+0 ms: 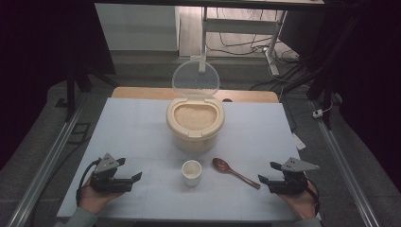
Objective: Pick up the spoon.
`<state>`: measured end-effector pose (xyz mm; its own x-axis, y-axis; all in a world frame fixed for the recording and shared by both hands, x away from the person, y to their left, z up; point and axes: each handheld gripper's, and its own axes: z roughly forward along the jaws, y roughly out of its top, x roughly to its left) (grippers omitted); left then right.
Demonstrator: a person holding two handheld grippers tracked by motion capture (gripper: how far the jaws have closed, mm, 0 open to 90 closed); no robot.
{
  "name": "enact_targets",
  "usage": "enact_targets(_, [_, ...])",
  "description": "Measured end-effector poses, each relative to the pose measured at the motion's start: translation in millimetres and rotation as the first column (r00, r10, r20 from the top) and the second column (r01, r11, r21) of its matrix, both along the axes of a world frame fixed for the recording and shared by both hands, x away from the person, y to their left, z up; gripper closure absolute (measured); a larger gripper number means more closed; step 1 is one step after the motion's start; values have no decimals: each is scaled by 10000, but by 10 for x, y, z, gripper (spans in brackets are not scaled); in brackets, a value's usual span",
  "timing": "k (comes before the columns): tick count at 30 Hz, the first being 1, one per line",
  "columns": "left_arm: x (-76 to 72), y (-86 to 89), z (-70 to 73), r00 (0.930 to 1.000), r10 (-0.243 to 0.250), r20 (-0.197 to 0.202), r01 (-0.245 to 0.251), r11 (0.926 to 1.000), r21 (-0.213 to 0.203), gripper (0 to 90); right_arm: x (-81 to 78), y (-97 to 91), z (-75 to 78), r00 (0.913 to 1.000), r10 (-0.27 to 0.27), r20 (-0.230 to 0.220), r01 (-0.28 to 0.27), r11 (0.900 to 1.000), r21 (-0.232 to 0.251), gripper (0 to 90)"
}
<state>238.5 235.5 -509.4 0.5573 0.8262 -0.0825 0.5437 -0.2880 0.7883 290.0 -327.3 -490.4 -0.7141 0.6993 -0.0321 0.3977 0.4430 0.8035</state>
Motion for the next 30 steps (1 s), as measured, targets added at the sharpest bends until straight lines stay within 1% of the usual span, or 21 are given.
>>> enact_targets(1, [2,0,-2,10000,28,-8,-28,10000,-1,149,0,0,0,10000,0,0,0,10000,0,271])
enact_targets(3, [7,-1,-8,10000,55,-43,-55,10000,3,149,11,39,68,9999,105,-92,-106,9998,-155,269])
enact_targets(4, [9,-3,-11,10000,68,-55,-68,10000,12,149,10,59,97,9999,88,-62,-90,9998,-191,269])
enact_targets(8, [11,-5,-25,10000,14,-98,-13,10000,61,148,26,130,239,9993,152,-330,-168,9986,-504,269])
enact_targets(9, [11,-2,-27,9999,1,-107,-1,10000,61,148,26,130,239,9993,152,-330,-168,9986,-504,269])
enact_targets(10, [11,2,-29,9999,18,-113,-18,10000,54,149,34,149,272,9988,179,-448,-205,9982,-569,269])
enact_targets(11, [9,5,-31,9999,66,-122,-66,10000,12,148,46,200,329,9973,173,-717,-224,9972,-712,268])
enact_targets(13, [8,5,-31,9999,65,-124,-65,10000,7,148,56,257,379,9954,287,-916,-369,9954,-883,268])
enact_targets(14, [7,4,-31,9999,55,-121,-55,10000,26,148,56,257,379,9954,287,-916,-369,9954,-883,268])
enact_targets(15, [6,0,-32,9999,44,-116,-44,10000,51,148,68,322,427,9935,363,-1078,-477,9933,-1051,268])
enact_targets(16, [6,-3,-33,9999,13,-119,-13,10000,54,148,68,322,427,9935,363,-1078,-477,9933,-1051,268])
enact_targets(18, [6,-10,-34,9999,-3,-127,4,10000,71,148,83,427,490,9897,533,-1331,-712,9885,-1336,269])
enact_targets(20, [7,-11,-33,9999,-13,-124,14,10000,61,150,85,450,504,9887,626,-1360,-818,9866,-1409,268])
enact_targets(21, [9,-11,-32,9999,-7,-118,7,10000,54,151,105,512,547,9860,728,-1501,-976,9815,-1648,269])
enact_targets(22, [12,-10,-31,9999,-16,-110,17,10000,31,151,124,543,565,9852,809,-1515,-1064,9799,-1689,269])
enact_targets(25, [16,-8,-34,9999,-26,-115,27,10000,38,152,176,653,617,9818,781,-1732,-1124,9738,-1976,271])
enact_targets(26, [16,-7,-37,9999,-38,-126,38,10000,34,152,176,653,617,9818,781,-1732,-1124,9738,-1976,271])
enact_targets(27, [17,-7,-39,9999,-45,-132,46,10000,37,152,199,689,626,9817,828,-1713,-1192,9693,-2151,274])
enact_targets(28, [16,-8,-40,9999,-60,-133,61,10000,47,152,232,759,636,9783,824,-1904,-1254,9659,-2265,277])
enact_targets(30, [14,-11,-40,9999,-83,-135,84,10000,53,152,254,784,633,9766,856,-1973,-1303,9652,-2265,278])
